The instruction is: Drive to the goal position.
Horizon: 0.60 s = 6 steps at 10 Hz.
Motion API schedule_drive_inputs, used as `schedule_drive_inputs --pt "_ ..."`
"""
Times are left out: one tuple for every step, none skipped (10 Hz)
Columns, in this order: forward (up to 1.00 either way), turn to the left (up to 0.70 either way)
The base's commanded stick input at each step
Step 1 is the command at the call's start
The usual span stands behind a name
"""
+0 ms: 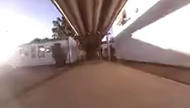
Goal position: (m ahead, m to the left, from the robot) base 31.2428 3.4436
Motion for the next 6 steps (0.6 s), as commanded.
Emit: schedule_drive_inputs --pt "0.70 0.00" --pt "0.70 0.00" --pt "0.70 0.00" --pt "0.70 0.00" --pt "0.70 0.00" --pt "0.70 0.00"
